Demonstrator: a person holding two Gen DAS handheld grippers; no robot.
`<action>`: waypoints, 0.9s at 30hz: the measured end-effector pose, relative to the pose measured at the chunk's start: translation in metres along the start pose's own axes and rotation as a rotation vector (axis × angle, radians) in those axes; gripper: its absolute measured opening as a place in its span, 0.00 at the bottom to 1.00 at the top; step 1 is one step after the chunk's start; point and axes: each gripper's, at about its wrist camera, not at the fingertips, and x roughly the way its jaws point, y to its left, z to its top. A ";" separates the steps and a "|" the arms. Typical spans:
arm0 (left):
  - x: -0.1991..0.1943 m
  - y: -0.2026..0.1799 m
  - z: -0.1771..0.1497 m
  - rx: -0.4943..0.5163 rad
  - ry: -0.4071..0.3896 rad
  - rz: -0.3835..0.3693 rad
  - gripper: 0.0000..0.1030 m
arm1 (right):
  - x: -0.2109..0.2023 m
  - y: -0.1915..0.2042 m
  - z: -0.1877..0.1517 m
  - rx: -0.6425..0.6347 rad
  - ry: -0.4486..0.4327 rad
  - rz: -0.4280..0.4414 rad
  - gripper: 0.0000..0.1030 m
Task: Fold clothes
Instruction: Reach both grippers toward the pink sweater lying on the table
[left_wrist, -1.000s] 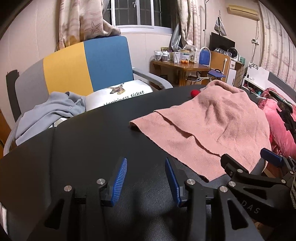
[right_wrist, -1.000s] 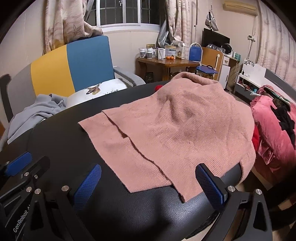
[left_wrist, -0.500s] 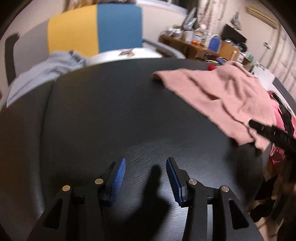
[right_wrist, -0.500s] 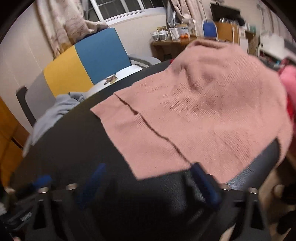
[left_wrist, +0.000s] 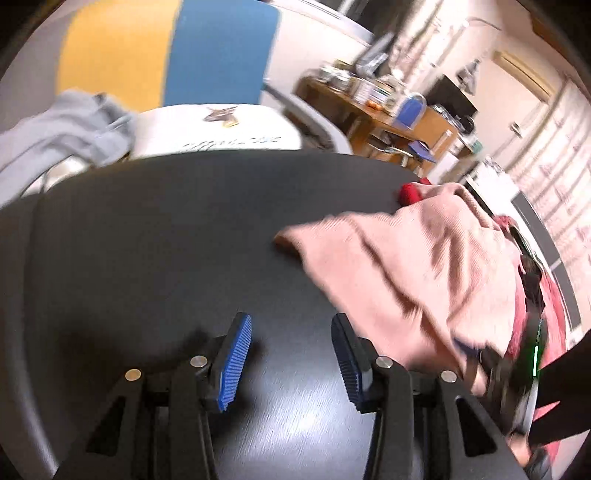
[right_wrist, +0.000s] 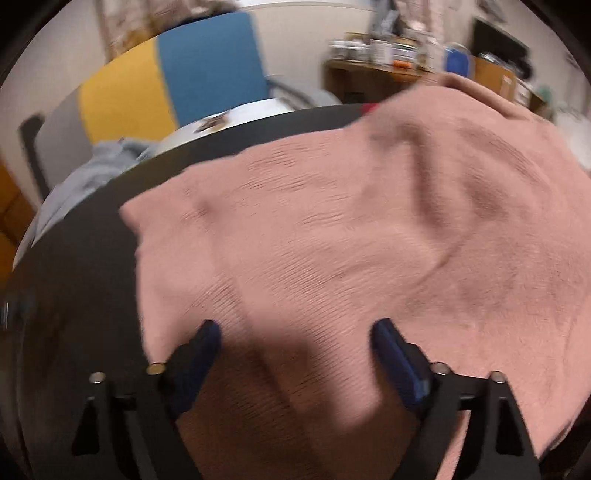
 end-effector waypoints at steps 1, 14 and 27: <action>0.007 -0.006 0.013 0.020 0.002 -0.002 0.45 | -0.002 0.011 -0.007 -0.048 0.000 0.007 0.89; 0.126 -0.112 0.095 0.401 0.184 -0.065 0.65 | -0.045 0.039 -0.081 -0.244 -0.095 0.204 1.00; 0.104 -0.116 0.060 0.413 0.190 -0.158 0.18 | -0.056 0.053 -0.085 -0.181 -0.102 0.161 1.00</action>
